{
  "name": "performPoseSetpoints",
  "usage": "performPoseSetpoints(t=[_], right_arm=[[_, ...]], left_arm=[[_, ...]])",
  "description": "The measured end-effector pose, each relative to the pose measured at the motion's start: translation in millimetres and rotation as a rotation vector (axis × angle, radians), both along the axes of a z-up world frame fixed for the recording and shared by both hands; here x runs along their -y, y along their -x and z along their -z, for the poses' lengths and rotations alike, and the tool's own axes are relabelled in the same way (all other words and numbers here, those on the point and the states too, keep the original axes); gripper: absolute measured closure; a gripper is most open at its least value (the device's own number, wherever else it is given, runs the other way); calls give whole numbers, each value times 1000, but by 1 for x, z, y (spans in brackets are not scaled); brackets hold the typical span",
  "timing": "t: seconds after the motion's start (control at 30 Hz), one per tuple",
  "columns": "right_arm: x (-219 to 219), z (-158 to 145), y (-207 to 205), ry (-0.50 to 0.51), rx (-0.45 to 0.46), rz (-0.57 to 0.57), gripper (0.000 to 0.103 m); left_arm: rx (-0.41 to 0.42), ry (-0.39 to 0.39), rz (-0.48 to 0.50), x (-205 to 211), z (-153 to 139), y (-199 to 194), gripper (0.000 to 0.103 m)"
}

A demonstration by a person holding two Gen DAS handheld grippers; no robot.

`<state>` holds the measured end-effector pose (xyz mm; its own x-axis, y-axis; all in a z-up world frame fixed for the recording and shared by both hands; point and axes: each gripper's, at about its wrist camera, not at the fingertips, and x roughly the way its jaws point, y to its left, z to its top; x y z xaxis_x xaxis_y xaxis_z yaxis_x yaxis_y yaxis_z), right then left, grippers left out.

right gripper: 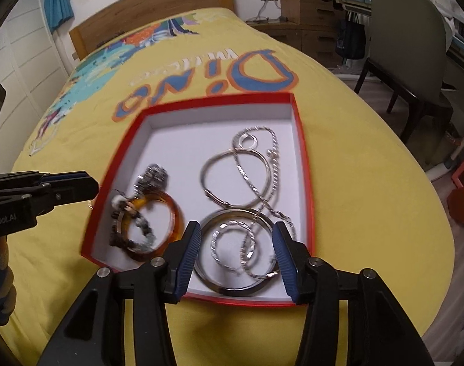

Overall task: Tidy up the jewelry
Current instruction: 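Carry the bracelet and hoop into the red box and release both, then grasp the last small twisted hoop earring with the right tool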

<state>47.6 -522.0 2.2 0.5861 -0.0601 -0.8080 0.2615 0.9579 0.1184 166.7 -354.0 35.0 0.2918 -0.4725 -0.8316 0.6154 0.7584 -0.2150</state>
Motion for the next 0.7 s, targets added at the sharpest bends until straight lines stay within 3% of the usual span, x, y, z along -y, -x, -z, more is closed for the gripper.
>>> performPoseSetpoints(t=[0.1, 0.33, 0.53, 0.7], right_arm=[[-17, -14, -4, -25, 38, -44, 60], [-81, -31, -33, -84, 87, -207, 60], [-143, -12, -66, -88, 31, -336, 65], [-165, 12, -93, -70, -32, -332, 71]], left_arm=[[34, 2, -50, -24, -15, -11, 81], [74, 12, -163, -84, -36, -32, 81], [75, 13, -222, -128, -35, -41, 81], [63, 11, -256, -154, -27, -47, 81]])
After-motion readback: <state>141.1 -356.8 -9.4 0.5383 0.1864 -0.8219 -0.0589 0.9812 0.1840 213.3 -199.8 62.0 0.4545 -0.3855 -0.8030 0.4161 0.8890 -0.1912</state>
